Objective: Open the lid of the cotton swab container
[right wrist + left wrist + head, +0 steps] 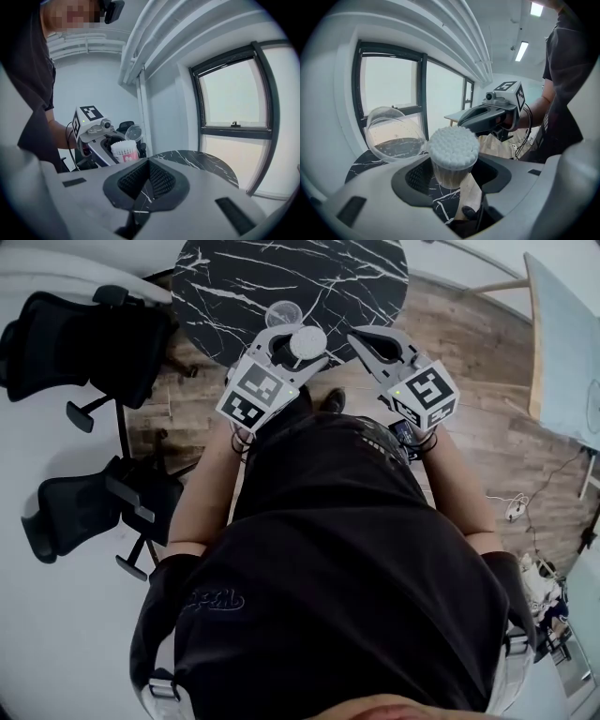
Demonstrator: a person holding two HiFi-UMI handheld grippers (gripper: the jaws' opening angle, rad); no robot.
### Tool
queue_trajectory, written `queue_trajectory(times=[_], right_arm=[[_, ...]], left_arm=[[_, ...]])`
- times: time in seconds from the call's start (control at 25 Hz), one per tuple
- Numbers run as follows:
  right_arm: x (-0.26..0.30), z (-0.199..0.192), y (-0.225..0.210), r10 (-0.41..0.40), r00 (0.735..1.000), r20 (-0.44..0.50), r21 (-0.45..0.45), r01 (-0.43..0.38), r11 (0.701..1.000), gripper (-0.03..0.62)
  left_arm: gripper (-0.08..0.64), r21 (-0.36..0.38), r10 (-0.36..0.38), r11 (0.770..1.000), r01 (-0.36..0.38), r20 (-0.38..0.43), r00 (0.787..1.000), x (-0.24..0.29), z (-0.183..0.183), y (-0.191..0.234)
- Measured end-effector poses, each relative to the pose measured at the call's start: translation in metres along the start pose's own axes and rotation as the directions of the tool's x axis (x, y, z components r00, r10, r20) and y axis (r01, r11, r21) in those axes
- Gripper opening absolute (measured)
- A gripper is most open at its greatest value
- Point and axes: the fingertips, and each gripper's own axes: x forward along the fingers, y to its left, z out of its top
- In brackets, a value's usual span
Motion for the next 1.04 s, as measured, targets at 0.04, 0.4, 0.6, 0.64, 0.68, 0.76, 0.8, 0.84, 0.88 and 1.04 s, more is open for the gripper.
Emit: queue_trajectory(times=[0.04,0.4,0.6,0.64,0.68,0.76,0.8,0.84,0.88,1.04], right_arm=[[0.001,-0.001,-0.003,-0.002,1.0,0.0,0.006,0.002,1.0,0.023],[0.008,-0.007,-0.017,0.003,1.0,-0.01,0.018,-0.002,1.0,0.023],[0.008,-0.008,-0.023,0.005,1.0,-0.008,0.011,-0.005,1.0,0.023],[0.008,-0.007,-0.024,0.006,1.0,-0.008,0.009,-0.006,1.0,0.021],[0.007,-0.007,-0.024,0.007,1.0,-0.007,0.008,-0.007,1.0,0.022],[0.005,-0.007,-0.025,0.009,1.0,-0.006,0.008,-0.009,1.0,0.022],[0.004,-0.006,-0.025,0.009,1.0,-0.006,0.006,-0.009,1.0,0.023],[0.003,-0.006,-0.026,0.008,1.0,-0.006,0.004,-0.008,1.0,0.021],[0.002,-0.006,-0.026,0.006,1.0,-0.007,0.0,-0.006,1.0,0.021],[-0.001,-0.006,-0.028,0.004,1.0,-0.011,-0.018,-0.004,1.0,0.021]], left_arm=[[0.258,-0.008,0.004,1.0,-0.004,-0.002,1.0,0.002,-0.002,0.003],[0.258,-0.044,0.027,0.999,-0.027,-0.011,1.0,0.014,-0.01,0.019],[0.258,-0.046,0.022,0.999,-0.022,-0.01,1.0,0.019,-0.008,0.019],[0.258,-0.046,0.022,0.999,-0.022,-0.009,1.0,0.02,-0.007,0.019],[0.258,-0.046,0.023,0.999,-0.023,-0.008,1.0,0.02,-0.005,0.019],[0.258,-0.044,0.025,0.999,-0.026,-0.006,1.0,0.021,-0.003,0.018],[0.258,-0.043,0.025,0.999,-0.026,-0.006,1.0,0.022,-0.002,0.017],[0.258,-0.043,0.024,0.999,-0.024,-0.005,1.0,0.023,-0.001,0.015],[0.258,-0.042,0.02,0.999,-0.021,-0.006,1.0,0.024,0.0,0.014],[0.258,-0.036,0.006,0.999,-0.006,-0.013,1.0,0.028,0.001,0.008]])
